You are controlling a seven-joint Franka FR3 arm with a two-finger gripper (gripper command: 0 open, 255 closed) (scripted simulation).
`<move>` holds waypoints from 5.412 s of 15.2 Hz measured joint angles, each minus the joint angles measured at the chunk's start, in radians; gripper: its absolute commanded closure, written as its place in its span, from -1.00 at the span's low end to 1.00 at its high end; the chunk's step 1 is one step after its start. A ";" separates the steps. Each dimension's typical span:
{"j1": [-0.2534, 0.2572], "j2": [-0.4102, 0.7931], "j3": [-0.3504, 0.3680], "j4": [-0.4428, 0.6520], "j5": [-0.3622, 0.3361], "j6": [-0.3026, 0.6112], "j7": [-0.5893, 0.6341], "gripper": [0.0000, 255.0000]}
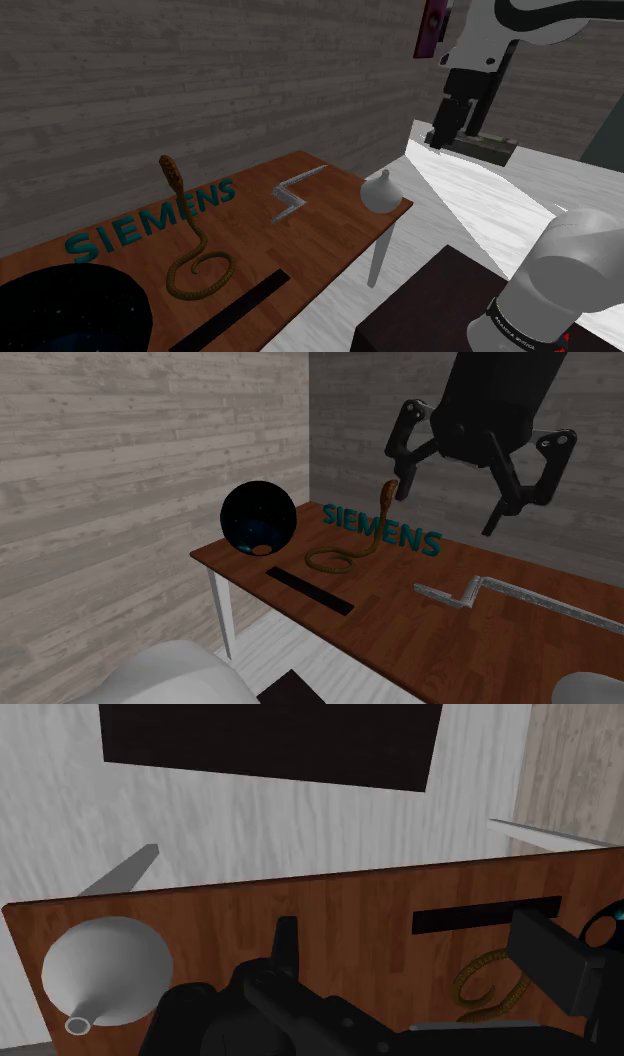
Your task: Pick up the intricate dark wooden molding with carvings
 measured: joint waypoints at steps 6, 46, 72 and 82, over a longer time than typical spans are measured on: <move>0.048 0.096 0.020 -0.031 0.009 0.125 -0.068 -1.00; 0.453 1.350 0.276 0.495 -0.193 0.849 -0.495 -1.00; 0.573 1.659 0.269 0.726 -0.310 0.924 -0.542 1.00; 0.562 1.571 0.287 0.702 -0.293 0.855 -0.549 1.00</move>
